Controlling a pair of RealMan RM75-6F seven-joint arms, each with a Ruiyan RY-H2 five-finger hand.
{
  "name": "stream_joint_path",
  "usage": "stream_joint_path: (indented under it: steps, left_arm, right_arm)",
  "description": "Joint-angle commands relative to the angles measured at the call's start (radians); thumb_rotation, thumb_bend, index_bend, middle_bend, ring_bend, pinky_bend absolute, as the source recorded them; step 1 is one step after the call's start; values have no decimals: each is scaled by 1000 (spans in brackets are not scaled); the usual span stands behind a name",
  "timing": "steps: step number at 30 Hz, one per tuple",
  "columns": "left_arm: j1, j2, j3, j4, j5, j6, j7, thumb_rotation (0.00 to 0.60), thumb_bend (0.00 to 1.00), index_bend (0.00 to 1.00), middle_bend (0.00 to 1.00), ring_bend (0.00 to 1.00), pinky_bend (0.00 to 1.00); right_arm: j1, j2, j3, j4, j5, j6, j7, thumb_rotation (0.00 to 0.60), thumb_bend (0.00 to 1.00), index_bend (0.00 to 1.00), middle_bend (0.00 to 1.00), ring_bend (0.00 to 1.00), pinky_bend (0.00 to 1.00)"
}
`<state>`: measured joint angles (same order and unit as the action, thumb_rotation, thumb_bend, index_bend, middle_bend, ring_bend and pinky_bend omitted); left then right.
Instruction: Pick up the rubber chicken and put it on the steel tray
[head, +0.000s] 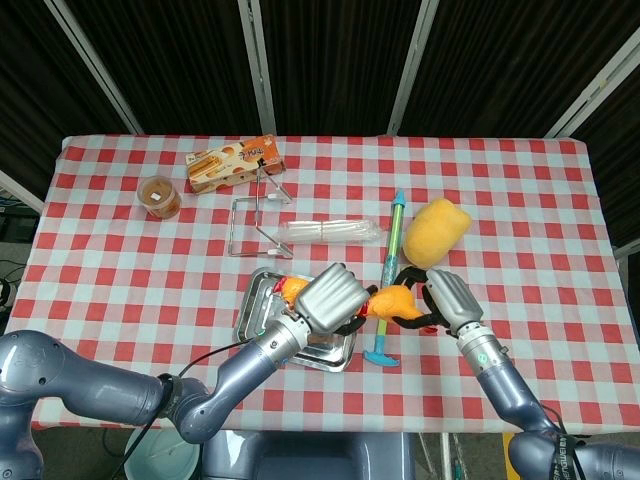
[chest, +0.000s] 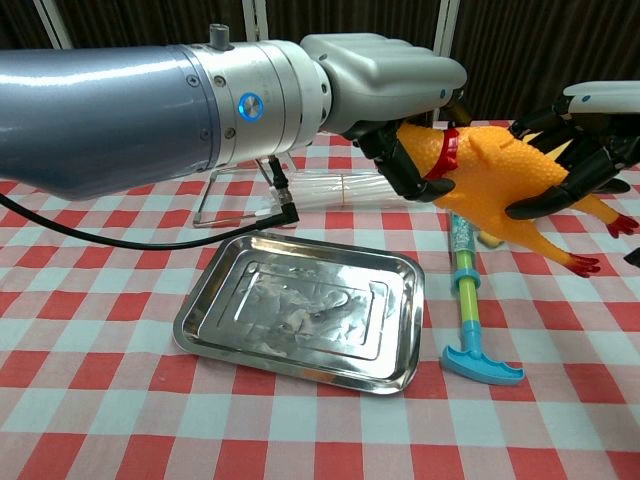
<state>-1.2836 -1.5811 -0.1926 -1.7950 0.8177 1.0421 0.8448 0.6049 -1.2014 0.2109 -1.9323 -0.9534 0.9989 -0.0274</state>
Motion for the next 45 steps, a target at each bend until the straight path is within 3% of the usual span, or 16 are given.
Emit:
stream_joint_path:
  steps: [1,3,6,8,10,11,14,17,27,40,42,45]
  left_arm:
    - [1,0,1,2,4,-2,-3,600,667,570,666,604,594]
    - [2,0,2,4,7,-1,-4,600,667,570,667,604,594]
    - [4,-1,3,10,15,8,-1,600,667,571,668,604,594]
    - [5,-2,3,12,14,13,4,600,667,571,669,604,594]
    - [4,-2,4,13,13,20,14,600,668,572,669,604,594]
    - [3,-3,4,15,15,25,22,600,667,572,669,604,594]
    - [2,-10,4,22,15,33,35,600,667,573,670,605,594]
    - [0,-16,3,25,12,34,43,600,668,573,670,606,594]
    - [1,-28,1,31,9,46,62,600,667,573,671,606,594]
    - [-10,-70,-6,55,19,48,79,600,667,573,671,606,594]
    - [-11,-74,-5,57,22,50,85,600,667,573,671,606,594]
    - [-12,-79,-5,58,20,47,87,600,667,573,671,606,594]
  right_arm:
    - [-2,2,0,-4,-3,-1,4,600,1000,976,835,859,910]
    - [-5,6,0,-7,-13,-3,12,600,1000,897,803,792,863]
    - [-9,34,-6,-18,-43,-48,57,600,986,591,617,559,609]
    - [-8,64,-13,-20,-70,-100,97,600,777,375,467,387,395]
    - [-5,89,-22,-11,-93,-138,114,600,527,234,362,281,309]
    - [-3,101,-28,-7,-103,-159,122,600,431,175,312,232,287]
    - [1,124,-29,-2,-124,-202,161,600,287,92,239,162,270]
    - [2,138,-28,2,-147,-222,190,600,245,80,228,147,269]
    - [-1,135,-34,29,-192,-232,238,600,244,82,226,145,269]
    - [10,134,-23,33,-161,-233,257,600,244,136,226,180,298]
    - [12,130,-22,36,-153,-230,253,600,281,179,231,208,323]
    - [13,121,-18,40,-137,-217,248,600,541,322,305,287,404]
